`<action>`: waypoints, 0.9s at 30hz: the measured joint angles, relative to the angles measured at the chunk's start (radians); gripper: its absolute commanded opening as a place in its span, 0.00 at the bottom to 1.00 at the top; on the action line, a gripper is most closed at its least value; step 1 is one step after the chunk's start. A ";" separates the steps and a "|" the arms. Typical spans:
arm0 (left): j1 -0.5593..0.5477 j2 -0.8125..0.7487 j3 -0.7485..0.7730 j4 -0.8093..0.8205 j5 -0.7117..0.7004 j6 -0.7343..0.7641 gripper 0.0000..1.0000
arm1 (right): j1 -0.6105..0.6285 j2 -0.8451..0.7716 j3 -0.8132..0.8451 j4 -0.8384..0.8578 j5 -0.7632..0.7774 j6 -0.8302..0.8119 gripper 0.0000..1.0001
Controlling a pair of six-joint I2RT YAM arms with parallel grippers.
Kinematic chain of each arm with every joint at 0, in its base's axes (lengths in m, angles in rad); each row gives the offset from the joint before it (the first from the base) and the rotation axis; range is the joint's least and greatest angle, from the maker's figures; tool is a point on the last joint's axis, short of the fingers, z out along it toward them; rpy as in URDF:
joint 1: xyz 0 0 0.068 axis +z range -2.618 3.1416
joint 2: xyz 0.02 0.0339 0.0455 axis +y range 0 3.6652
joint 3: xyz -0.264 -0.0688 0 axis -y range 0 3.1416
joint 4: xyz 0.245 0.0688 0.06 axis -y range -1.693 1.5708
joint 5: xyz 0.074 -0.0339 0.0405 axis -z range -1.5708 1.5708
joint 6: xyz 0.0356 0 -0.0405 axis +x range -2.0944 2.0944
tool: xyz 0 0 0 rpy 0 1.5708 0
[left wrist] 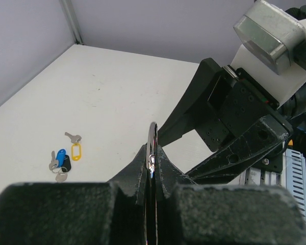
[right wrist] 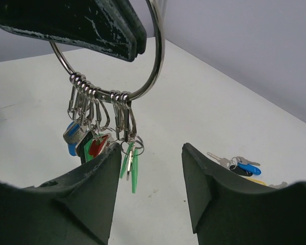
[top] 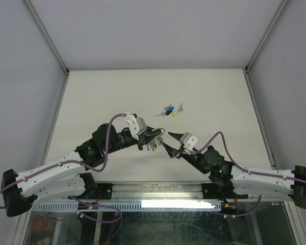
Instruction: Put the keys on the keyring
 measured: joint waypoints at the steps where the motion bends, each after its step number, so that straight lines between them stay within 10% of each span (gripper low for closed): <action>1: 0.000 0.000 0.000 0.000 0.000 0.000 0.00 | 0.000 0.006 0.000 0.005 -0.004 0.000 0.54; 15: 0.000 -0.002 0.015 0.000 0.004 0.000 0.00 | 0.001 0.120 0.000 0.079 -0.028 0.015 0.52; 27: 0.000 -0.008 0.015 0.000 0.019 -0.001 0.00 | 0.001 0.225 0.000 0.246 0.039 -0.010 0.20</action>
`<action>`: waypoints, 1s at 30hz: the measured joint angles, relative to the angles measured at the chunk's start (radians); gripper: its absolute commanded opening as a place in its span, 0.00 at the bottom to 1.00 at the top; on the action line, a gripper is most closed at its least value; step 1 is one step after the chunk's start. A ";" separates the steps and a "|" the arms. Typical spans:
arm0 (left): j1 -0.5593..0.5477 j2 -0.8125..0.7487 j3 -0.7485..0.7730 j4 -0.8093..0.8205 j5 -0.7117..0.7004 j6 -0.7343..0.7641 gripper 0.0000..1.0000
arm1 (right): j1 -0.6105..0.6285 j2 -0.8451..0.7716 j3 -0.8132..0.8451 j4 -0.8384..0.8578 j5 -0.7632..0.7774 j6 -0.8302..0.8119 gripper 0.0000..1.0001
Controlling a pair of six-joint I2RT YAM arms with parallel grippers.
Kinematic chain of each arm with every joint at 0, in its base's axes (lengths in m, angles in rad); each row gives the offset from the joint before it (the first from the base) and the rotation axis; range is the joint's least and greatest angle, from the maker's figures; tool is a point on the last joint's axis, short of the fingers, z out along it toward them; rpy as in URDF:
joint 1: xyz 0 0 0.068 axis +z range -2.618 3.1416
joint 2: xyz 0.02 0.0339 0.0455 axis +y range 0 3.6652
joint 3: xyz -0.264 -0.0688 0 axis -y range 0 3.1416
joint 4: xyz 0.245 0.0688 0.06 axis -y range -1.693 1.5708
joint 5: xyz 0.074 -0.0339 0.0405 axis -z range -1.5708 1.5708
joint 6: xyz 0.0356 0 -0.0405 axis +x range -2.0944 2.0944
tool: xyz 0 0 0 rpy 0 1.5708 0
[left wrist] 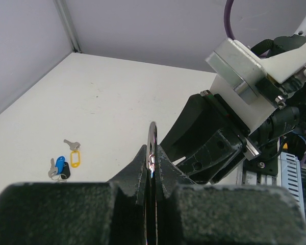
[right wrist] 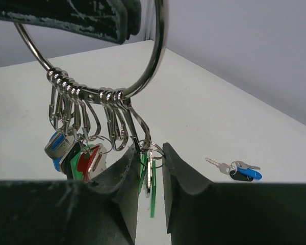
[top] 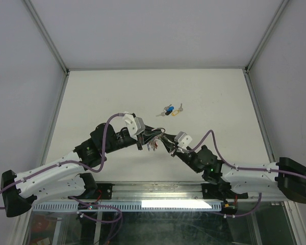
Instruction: Put the keys on the keyring
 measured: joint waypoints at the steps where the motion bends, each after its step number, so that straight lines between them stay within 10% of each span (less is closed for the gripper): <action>1: 0.000 -0.002 0.000 0.000 0.000 0.000 0.00 | 0.000 -0.003 0.000 0.002 0.006 -0.004 0.18; 30: 0.000 -0.003 0.000 -0.001 0.000 0.000 0.00 | 0.003 -0.319 0.105 -0.375 0.113 -0.266 0.03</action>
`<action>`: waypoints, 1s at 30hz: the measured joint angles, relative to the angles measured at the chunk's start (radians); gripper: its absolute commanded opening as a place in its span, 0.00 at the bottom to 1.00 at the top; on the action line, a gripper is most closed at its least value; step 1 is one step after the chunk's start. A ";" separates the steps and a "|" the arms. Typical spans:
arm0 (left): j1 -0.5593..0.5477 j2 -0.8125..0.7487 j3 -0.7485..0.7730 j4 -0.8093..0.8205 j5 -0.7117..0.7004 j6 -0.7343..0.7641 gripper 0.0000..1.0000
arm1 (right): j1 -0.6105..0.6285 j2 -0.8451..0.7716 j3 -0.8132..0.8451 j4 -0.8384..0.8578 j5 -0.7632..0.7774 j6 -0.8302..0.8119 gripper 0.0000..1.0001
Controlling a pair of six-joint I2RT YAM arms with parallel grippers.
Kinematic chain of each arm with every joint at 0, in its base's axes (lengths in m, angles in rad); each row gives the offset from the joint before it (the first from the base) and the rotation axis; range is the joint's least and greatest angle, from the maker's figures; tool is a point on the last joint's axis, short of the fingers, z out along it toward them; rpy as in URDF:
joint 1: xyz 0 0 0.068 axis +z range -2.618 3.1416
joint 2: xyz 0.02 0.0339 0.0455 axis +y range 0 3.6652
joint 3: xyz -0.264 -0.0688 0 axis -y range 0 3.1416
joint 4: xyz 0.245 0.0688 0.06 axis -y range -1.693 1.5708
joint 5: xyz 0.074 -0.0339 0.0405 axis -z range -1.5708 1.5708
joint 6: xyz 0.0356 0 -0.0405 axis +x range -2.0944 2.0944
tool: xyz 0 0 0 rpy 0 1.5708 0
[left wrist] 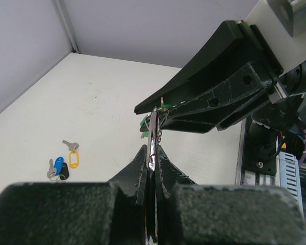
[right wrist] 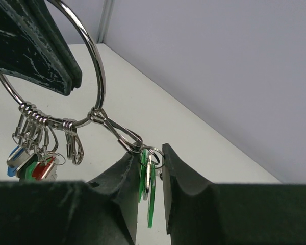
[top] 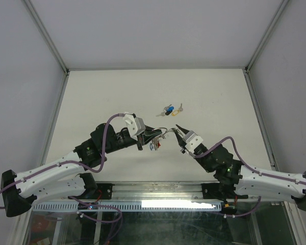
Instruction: Put the keys on the keyring
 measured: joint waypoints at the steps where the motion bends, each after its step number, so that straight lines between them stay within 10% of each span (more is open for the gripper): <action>1: 0.000 0.000 0.000 0.000 0.000 0.000 0.00 | 0.000 -0.012 0.010 -0.026 0.000 -0.010 0.04; 30: 0.000 0.090 -0.120 0.226 0.027 -0.003 0.00 | 0.001 0.105 0.514 -0.722 -0.050 -0.224 0.14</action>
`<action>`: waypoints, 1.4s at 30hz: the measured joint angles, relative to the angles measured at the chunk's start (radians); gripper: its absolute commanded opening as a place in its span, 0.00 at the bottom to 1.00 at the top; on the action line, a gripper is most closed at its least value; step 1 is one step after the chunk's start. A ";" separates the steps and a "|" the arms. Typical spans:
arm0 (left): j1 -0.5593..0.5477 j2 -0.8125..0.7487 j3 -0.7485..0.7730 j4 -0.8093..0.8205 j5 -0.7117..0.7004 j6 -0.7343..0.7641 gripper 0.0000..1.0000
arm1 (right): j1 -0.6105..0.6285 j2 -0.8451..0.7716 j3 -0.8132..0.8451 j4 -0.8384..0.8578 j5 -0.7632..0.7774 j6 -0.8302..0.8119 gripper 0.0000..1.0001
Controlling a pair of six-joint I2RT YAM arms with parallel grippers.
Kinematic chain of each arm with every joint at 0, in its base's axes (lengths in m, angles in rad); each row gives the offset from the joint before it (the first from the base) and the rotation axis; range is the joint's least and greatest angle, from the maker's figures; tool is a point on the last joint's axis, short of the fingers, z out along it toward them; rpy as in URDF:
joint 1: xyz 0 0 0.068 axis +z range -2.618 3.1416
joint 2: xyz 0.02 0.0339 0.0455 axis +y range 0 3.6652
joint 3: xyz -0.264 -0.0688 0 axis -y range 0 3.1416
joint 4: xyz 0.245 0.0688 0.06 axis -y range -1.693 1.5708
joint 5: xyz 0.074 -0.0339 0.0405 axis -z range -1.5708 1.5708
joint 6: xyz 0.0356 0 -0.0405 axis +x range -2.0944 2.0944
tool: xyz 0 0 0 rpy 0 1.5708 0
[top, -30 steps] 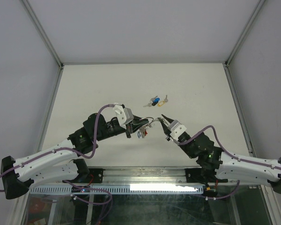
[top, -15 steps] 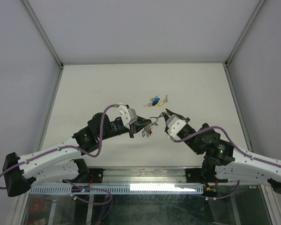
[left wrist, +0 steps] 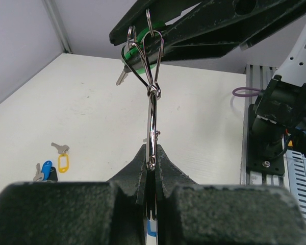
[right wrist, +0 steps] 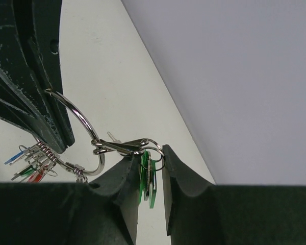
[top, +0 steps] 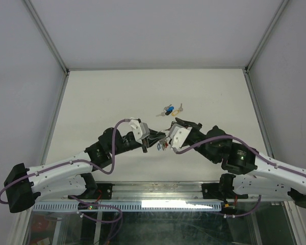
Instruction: Put the keys on the keyring
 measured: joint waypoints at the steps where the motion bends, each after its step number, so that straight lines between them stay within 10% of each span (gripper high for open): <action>1: 0.000 0.000 -0.011 0.017 -0.002 -0.001 0.00 | 0.000 0.005 0.007 -0.009 -0.005 -0.003 0.14; 21: 0.000 0.112 -0.132 0.278 0.033 -0.064 0.00 | 0.000 0.177 0.185 -0.165 -0.166 -0.101 0.46; 42: 0.000 0.016 -0.254 0.459 -0.037 -0.180 0.00 | 0.000 -0.104 0.059 -0.183 -0.132 0.231 0.45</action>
